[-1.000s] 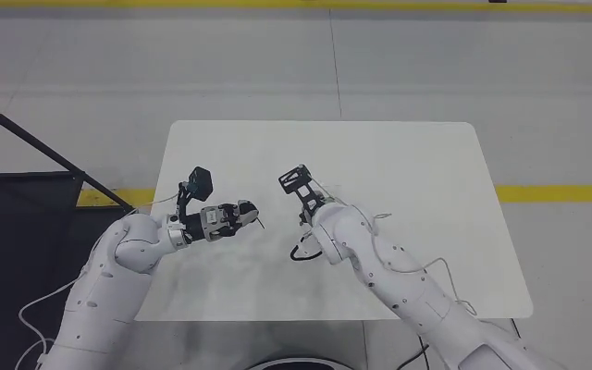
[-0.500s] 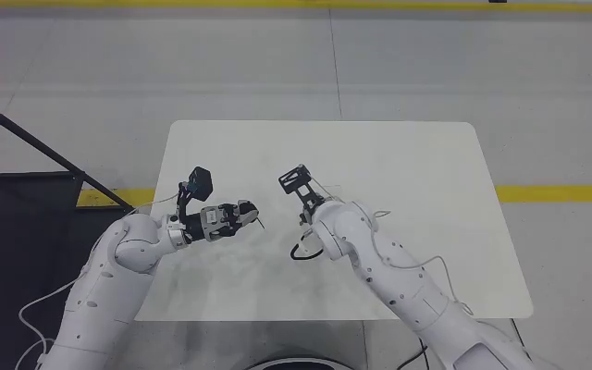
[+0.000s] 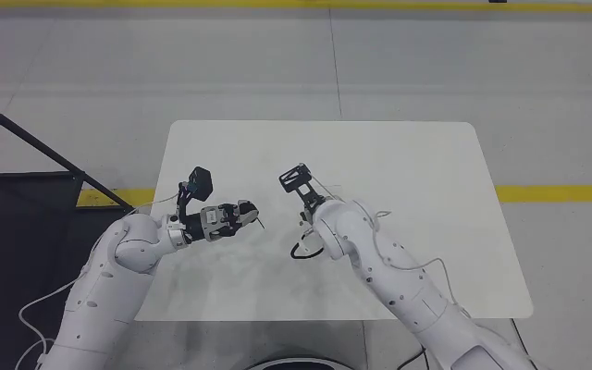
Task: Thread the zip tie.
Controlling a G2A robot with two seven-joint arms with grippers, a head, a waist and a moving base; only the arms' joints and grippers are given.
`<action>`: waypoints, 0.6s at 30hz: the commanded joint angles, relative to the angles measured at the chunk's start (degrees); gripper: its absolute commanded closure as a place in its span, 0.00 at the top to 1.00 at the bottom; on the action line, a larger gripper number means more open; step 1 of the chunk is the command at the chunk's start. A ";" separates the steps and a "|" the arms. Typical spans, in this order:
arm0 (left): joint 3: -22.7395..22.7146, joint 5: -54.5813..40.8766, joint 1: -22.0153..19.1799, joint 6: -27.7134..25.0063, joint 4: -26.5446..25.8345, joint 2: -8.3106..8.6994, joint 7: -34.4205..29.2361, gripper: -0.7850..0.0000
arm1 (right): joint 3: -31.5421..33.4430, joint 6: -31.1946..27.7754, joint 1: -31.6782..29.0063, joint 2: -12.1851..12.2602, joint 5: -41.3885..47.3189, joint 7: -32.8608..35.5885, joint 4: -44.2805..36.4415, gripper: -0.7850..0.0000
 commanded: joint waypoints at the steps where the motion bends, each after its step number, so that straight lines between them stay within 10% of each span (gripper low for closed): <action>1: 0.00 0.00 0.00 0.00 0.00 0.00 0.00 0.00 | 0.49 0.18 -0.67 0.05 -0.78 -0.15 -0.97 0.00; 18: 1.94 2.12 0.66 2.49 -3.13 0.01 -1.12 0.00 | 8.95 -5.89 -22.97 4.31 -17.61 -11.19 -30.33 0.00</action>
